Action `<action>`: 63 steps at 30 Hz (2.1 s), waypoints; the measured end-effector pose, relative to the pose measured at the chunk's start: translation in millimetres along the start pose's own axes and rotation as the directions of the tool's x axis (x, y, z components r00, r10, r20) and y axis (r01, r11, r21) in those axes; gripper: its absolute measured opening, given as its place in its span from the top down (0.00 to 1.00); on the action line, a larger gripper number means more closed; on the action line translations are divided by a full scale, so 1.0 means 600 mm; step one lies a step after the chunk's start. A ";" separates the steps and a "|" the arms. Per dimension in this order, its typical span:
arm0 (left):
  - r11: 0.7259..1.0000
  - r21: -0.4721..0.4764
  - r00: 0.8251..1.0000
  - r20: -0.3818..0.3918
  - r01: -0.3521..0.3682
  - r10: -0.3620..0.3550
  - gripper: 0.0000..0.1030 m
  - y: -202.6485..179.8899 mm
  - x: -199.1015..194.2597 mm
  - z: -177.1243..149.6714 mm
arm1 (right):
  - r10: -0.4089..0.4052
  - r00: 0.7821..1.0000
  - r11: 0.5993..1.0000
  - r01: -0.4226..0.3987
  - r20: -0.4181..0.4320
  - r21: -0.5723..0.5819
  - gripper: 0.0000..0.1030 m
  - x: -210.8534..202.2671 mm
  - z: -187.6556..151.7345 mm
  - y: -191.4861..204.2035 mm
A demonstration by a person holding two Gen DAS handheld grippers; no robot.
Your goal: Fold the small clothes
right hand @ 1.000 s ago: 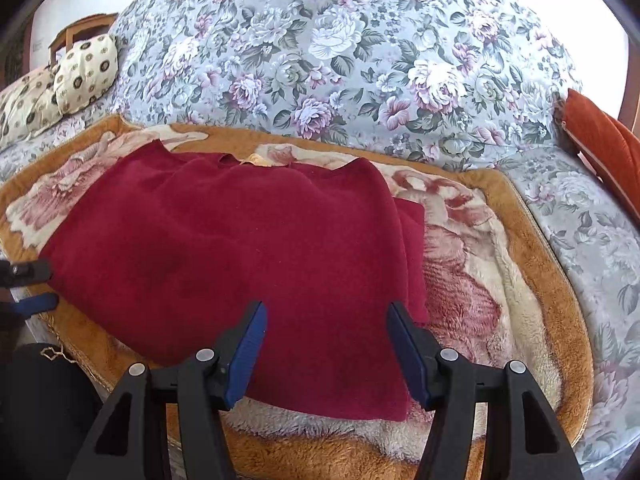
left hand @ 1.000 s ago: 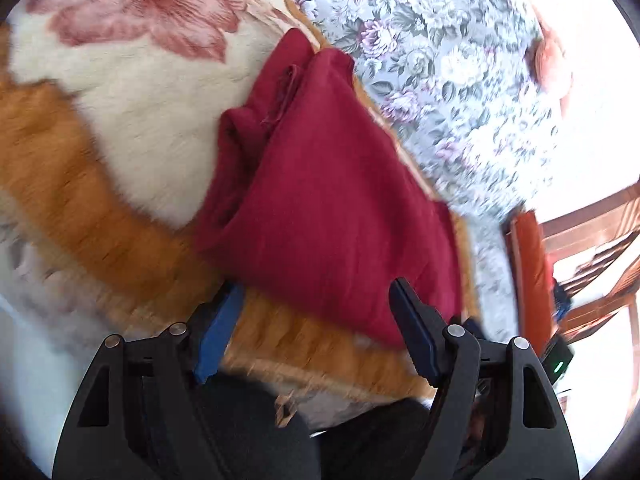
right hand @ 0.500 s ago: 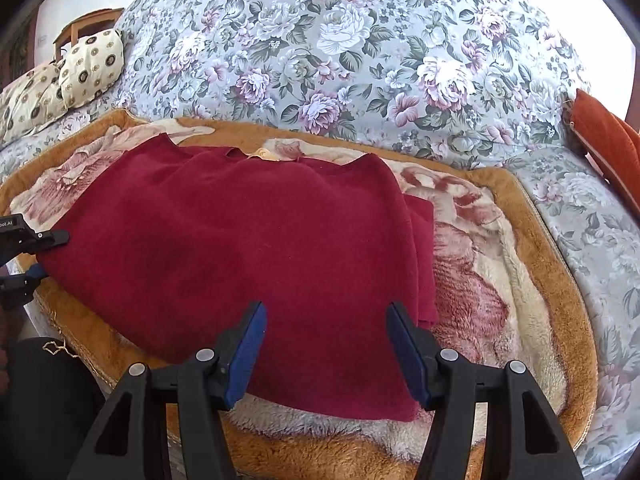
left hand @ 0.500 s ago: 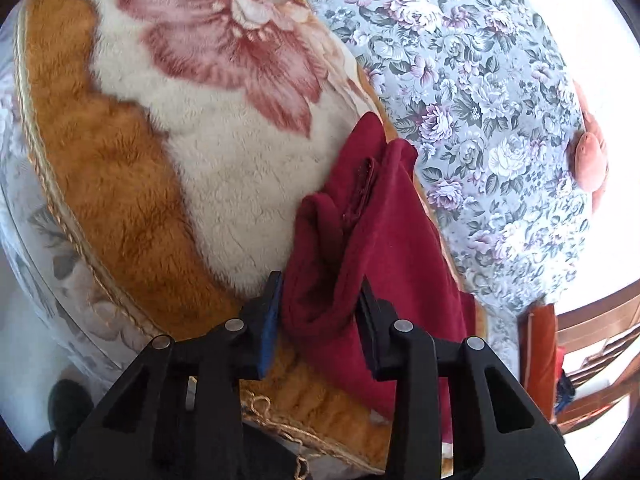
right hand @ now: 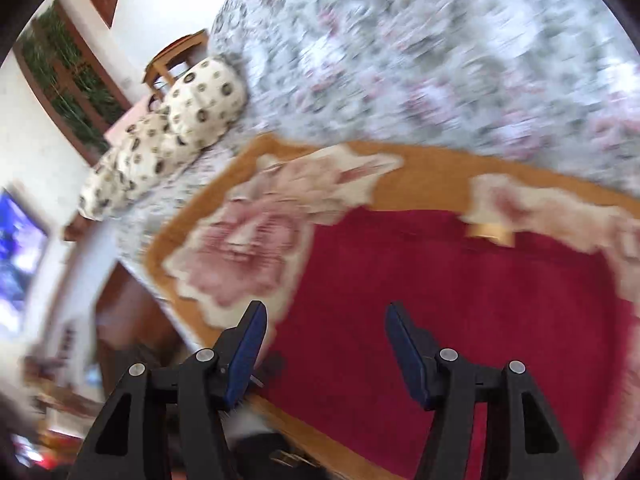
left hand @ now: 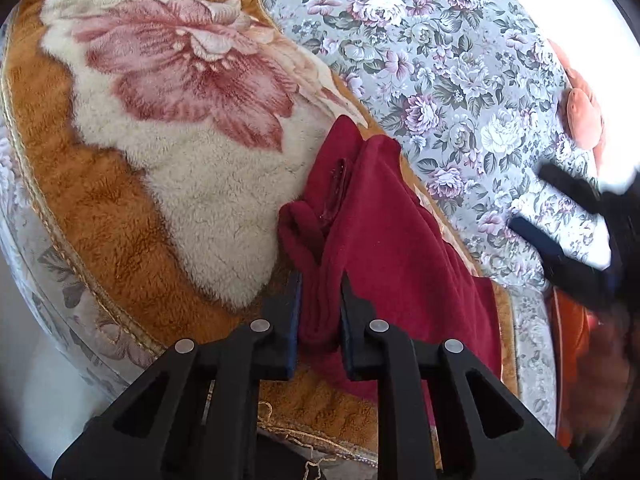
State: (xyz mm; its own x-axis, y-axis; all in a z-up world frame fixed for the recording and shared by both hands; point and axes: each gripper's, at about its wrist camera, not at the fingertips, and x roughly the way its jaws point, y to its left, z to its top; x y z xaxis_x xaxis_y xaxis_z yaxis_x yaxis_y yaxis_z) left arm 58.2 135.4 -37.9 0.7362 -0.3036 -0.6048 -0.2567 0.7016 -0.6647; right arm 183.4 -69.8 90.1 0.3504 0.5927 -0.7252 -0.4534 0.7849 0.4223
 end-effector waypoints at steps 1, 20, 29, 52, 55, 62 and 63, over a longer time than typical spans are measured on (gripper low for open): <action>1.000 -0.003 1.000 -0.007 0.007 -0.007 0.86 0.000 0.001 0.002 | 0.008 1.000 1.000 -0.008 -0.030 0.026 0.42 0.040 0.034 0.005; 0.993 -0.077 0.993 -0.079 0.086 -0.092 0.81 0.026 0.010 0.009 | -0.415 0.788 0.910 0.360 -0.454 -0.206 0.40 0.393 0.130 0.051; 0.997 0.016 0.996 -0.049 0.071 -0.070 0.86 -0.002 -0.002 0.003 | -0.348 0.836 0.937 0.330 -0.425 -0.117 0.82 0.358 0.154 0.002; 0.913 0.375 0.986 -0.104 0.160 -0.130 0.88 -0.273 -0.025 -0.086 | -0.160 0.968 0.986 0.166 -0.194 0.015 0.88 -0.004 0.149 -0.139; 0.894 0.416 0.984 -0.127 0.164 -0.122 0.88 -0.305 -0.011 -0.113 | -0.164 0.967 0.985 0.171 -0.193 0.018 0.88 -0.037 0.135 -0.180; 0.858 0.479 0.976 -0.189 0.183 -0.103 0.88 -0.372 0.025 -0.175 | -0.203 0.960 0.977 0.211 -0.191 0.023 0.88 -0.096 0.099 -0.272; 0.853 0.487 0.975 -0.197 0.187 -0.101 0.88 -0.381 0.028 -0.184 | -0.207 0.959 0.976 0.215 -0.194 0.025 0.88 -0.102 0.093 -0.285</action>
State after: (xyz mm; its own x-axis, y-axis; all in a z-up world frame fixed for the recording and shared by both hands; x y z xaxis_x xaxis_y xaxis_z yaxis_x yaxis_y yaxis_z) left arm 60.4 -101.5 55.4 0.6209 -0.4937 -0.6089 0.2236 0.8560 -0.4661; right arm 285.3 -230.0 92.5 0.2705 0.3710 -0.8884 -0.3467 0.8984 0.2697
